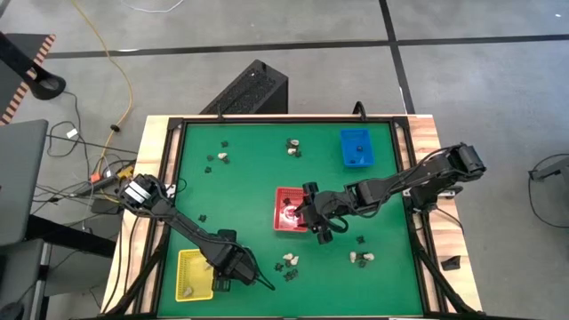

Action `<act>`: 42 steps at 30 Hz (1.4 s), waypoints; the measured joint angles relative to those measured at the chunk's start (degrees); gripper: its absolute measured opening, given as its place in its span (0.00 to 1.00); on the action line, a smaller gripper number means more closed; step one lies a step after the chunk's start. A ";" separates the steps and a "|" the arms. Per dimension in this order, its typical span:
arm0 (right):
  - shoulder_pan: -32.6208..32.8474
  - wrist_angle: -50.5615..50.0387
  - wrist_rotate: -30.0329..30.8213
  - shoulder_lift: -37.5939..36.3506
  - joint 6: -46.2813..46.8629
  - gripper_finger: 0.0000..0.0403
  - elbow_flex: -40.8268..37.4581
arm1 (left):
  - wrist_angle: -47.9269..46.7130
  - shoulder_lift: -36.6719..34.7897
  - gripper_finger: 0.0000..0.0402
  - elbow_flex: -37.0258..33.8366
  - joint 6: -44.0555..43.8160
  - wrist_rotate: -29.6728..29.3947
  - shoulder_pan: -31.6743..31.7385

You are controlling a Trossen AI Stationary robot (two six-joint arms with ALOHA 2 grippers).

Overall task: Sort Halloween decoration
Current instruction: Put the white skull toy into the yellow bin

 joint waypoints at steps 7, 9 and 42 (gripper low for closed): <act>0.00 0.00 0.00 0.00 0.01 0.59 -0.01 | -0.22 0.00 0.22 0.02 -0.01 0.13 0.00; 0.00 0.00 -0.01 0.00 0.01 0.59 -0.01 | -0.20 0.00 0.22 0.02 0.00 0.13 0.00; 0.02 -0.02 -0.01 0.00 0.07 0.59 -0.01 | 3.26 -0.33 0.03 -2.00 1.68 0.67 0.07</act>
